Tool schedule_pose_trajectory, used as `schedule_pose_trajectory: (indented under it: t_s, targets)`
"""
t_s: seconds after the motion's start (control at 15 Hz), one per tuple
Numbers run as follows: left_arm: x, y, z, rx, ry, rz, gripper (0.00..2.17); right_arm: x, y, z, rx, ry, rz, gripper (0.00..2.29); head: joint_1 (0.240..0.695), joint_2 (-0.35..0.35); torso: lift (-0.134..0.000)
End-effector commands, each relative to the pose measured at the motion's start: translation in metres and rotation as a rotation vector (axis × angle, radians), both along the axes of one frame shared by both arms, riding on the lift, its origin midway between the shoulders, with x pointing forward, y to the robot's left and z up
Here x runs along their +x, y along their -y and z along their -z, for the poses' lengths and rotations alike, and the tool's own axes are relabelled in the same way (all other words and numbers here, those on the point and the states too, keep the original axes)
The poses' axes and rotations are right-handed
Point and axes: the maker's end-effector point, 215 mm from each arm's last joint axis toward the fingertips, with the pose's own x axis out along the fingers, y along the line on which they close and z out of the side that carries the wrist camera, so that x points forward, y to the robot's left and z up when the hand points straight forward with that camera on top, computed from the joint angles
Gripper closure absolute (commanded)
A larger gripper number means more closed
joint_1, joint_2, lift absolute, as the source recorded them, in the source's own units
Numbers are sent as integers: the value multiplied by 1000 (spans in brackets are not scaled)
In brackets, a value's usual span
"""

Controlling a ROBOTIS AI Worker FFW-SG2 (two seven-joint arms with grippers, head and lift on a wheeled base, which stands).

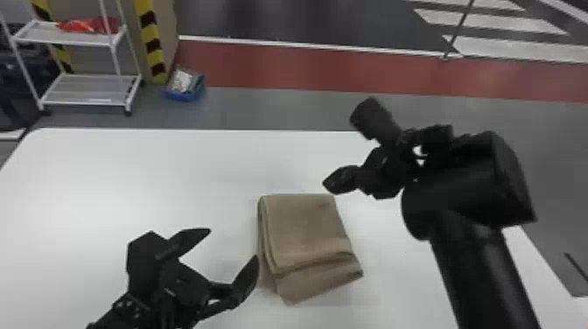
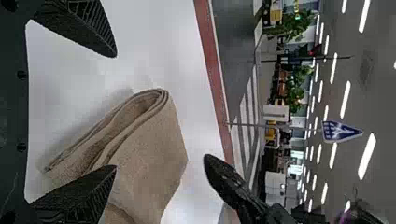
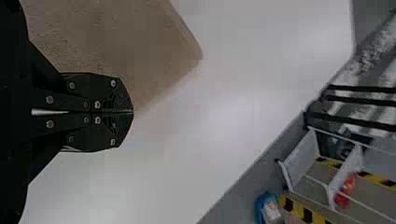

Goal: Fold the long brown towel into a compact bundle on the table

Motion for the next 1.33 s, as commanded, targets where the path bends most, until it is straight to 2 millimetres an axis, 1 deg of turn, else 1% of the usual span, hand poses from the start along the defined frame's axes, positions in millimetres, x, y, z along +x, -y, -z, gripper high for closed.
schedule_pose_trajectory:
  t_s: [0.0,0.07,0.13,0.2,0.27,0.33,0.4,0.47,0.53,0.6,0.67,0.73,0.8,0.87,0.93,1.0,1.07,1.13,1.2,1.27]
  targets:
    - [-1,-17,-33,-55,50,-38,29,-7,18,-65,271,30,203,1062,695,-128,-125]
    - [-2,-25,-48,-68,84,-55,29,-24,23,-52,335,10,275,367,695,-124,-125]
    - [-7,-31,-70,-94,152,-76,29,-39,29,-35,362,20,330,29,695,-127,-125]
    - [-16,-39,-95,-117,239,-98,22,-55,37,-12,396,49,406,9,695,-130,-125]
    - [-26,-48,-112,-136,309,-134,22,-66,52,2,363,127,414,16,695,-134,-125]
    - [-38,-61,-137,-173,406,-185,22,-82,63,14,349,204,434,26,695,-136,-125]
    - [-46,-78,-146,-187,447,-247,22,-99,66,19,360,264,430,33,695,-149,-125]
    - [-49,-88,-144,-180,454,-285,22,-109,68,13,373,327,426,39,695,-150,-125]
    - [-50,-97,-139,-172,442,-325,26,-117,72,14,370,344,429,53,695,-145,-125]
    - [-53,-103,-134,-162,428,-355,29,-118,84,18,355,349,459,53,695,-133,-125]
    - [-56,-106,-130,-153,421,-367,29,-117,89,20,352,364,483,63,695,-124,-125]
    - [-58,-112,-120,-131,399,-378,29,-118,87,13,361,413,471,73,695,-122,-125]
    - [-56,-125,-104,-100,351,-415,29,-121,81,-4,393,503,431,76,695,-127,-125]
    - [-56,-136,-94,-74,322,-435,29,-127,77,-14,417,560,412,83,695,-124,-125]
    - [-57,-146,-90,-52,305,-448,29,-134,75,-10,436,551,412,83,695,-99,-125]
    - [-56,-154,-81,-31,264,-459,29,-140,69,-14,457,580,392,83,695,-82,-125]
    - [-55,-162,-73,-12,227,-469,29,-144,62,-15,470,587,378,83,695,-63,-125]
    - [-55,-164,-74,-7,226,-468,29,-147,54,-19,480,606,359,83,695,-49,-125]
    - [-55,-167,-77,-8,231,-473,29,-148,50,-15,486,599,358,83,695,-30,-125]
    - [-56,-171,-78,-6,234,-478,29,-146,51,-13,490,594,382,83,695,-16,-125]
